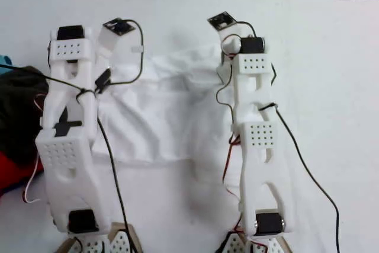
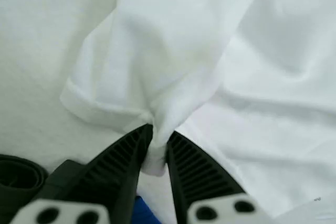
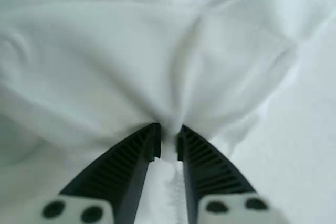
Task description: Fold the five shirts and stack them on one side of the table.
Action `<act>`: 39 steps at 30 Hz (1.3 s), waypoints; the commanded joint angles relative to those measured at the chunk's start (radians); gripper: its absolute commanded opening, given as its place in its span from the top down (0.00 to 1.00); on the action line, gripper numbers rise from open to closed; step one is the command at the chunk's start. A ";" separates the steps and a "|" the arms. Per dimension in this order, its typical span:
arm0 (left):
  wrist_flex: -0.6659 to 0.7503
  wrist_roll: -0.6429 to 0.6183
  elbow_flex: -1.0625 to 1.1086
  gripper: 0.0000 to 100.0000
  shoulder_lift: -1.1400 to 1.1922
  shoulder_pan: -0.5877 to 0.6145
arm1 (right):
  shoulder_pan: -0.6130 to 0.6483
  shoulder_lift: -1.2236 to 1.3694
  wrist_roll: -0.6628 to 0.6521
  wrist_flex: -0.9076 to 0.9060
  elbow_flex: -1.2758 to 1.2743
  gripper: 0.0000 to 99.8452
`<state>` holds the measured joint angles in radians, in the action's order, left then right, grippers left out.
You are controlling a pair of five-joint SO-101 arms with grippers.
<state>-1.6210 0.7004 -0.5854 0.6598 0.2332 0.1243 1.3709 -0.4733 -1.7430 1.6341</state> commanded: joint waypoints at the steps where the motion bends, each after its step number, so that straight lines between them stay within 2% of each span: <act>1: -0.009 -0.006 -0.033 0.97 -0.075 -0.002 | 0.001 -0.062 -0.002 0.008 0.038 0.98; 10: -0.009 -0.006 -0.033 0.97 -0.075 -0.006 | 0.001 -0.265 -0.006 -0.008 0.034 0.98; 19: -0.011 -0.006 -0.033 0.97 -0.075 -0.003 | 0.010 -0.248 -0.008 -0.019 0.002 0.96; 23: -0.011 -0.006 -0.033 0.97 -0.075 0.000 | 0.001 -0.231 -0.008 -0.019 -0.002 0.98; 29: -0.104 -0.003 -0.048 0.97 -0.086 -0.014 | -0.039 -0.329 -0.008 -0.030 -0.032 0.98; 32: -0.157 0.002 -0.091 0.97 -0.086 -0.015 | -0.042 -0.447 -0.009 -0.031 -0.167 0.98; 39: -0.164 0.000 -0.096 0.97 -0.086 -0.008 | -0.031 -0.895 -0.052 -0.025 -0.736 0.98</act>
<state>-1.7653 0.7004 -0.6513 0.6598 0.2240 0.0951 0.7281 -0.4887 -1.7461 1.1017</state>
